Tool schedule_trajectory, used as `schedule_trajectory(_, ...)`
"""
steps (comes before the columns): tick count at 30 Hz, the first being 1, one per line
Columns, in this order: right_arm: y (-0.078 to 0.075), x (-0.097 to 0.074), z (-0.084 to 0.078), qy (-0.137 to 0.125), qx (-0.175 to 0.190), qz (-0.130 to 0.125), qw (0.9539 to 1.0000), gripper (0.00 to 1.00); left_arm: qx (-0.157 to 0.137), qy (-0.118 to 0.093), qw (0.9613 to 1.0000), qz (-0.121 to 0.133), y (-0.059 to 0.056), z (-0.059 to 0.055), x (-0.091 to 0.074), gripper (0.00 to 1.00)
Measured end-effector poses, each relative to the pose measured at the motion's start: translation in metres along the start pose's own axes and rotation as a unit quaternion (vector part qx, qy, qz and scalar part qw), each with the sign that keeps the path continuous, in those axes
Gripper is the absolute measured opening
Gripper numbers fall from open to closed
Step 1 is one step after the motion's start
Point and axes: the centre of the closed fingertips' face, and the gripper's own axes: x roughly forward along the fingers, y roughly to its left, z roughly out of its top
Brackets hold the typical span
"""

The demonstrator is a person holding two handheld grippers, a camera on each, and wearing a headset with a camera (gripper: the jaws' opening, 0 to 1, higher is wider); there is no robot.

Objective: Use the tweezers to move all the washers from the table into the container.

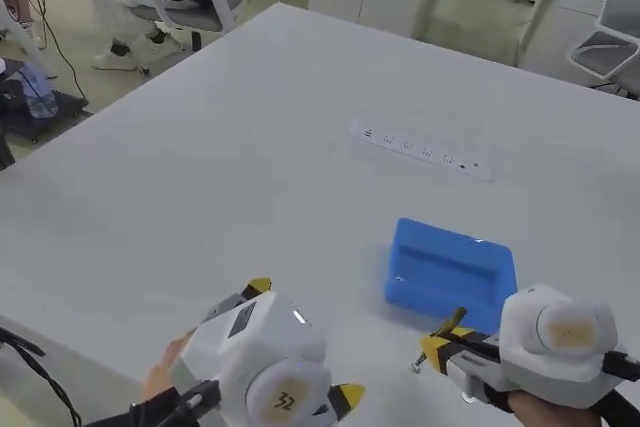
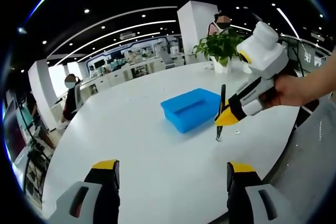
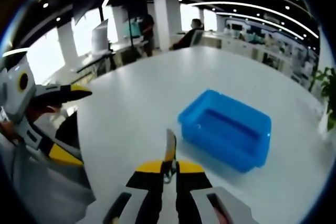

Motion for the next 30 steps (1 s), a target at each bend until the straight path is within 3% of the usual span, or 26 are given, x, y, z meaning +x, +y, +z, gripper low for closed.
schedule_trajectory(18, -0.029, -0.02, 0.057, -0.054, -0.02, -0.025, 0.998, 0.05, 0.003, 0.002, 1.0, 0.001, 0.0, -0.001, 0.002, 0.86)
schedule_trajectory(28, -0.062, -0.015, 0.076, -0.067, -0.024, -0.053, 0.996, 0.05, 0.006, 0.006, 1.0, 0.001, 0.0, -0.002, 0.002, 0.85)
schedule_trajectory(30, -0.062, -0.011, 0.075, -0.063, -0.022, -0.055, 0.9962, 0.05, 0.007, 0.007, 0.9999, 0.002, 0.0, -0.003, 0.002, 0.85)
